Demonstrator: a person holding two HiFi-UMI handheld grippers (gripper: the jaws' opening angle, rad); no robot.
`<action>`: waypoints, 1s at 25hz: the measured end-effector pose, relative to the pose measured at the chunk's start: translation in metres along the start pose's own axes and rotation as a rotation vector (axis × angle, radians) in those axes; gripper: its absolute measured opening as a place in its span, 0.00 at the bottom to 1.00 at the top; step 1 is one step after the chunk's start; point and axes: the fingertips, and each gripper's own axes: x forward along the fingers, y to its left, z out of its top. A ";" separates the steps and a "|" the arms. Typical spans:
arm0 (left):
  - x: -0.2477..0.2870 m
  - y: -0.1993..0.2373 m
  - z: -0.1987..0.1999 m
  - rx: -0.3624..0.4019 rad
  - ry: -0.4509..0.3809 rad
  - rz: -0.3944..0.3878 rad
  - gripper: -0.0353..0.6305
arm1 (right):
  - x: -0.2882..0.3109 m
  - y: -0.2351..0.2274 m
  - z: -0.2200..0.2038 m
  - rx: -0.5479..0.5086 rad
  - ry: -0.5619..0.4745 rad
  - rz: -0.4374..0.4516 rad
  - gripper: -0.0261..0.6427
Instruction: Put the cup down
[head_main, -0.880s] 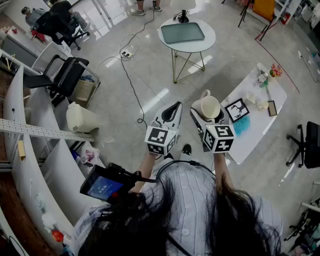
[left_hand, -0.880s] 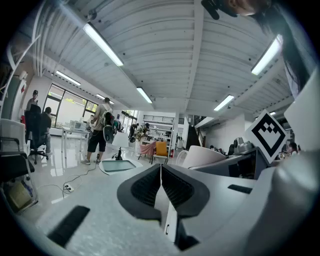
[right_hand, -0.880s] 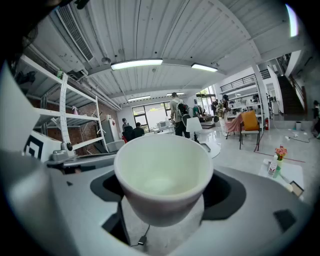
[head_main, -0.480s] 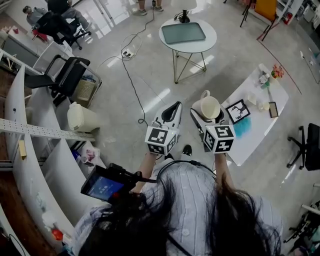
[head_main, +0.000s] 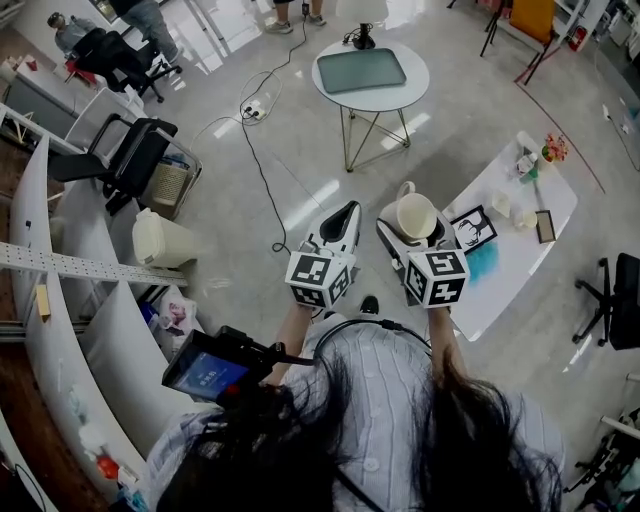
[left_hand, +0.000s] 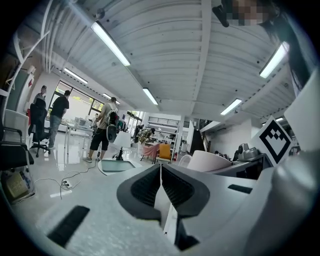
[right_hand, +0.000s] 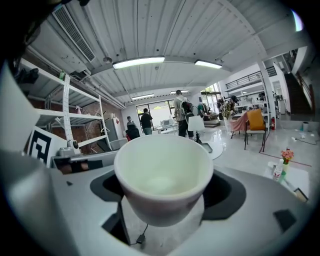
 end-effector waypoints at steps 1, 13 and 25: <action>0.003 -0.001 0.000 -0.003 -0.001 0.001 0.09 | 0.001 -0.004 0.001 -0.002 0.000 0.004 0.68; 0.022 0.002 -0.005 -0.003 0.027 0.022 0.09 | 0.021 -0.024 0.003 0.009 0.010 0.028 0.68; 0.076 0.039 -0.003 0.000 0.063 -0.028 0.08 | 0.076 -0.051 0.017 0.064 0.020 -0.001 0.68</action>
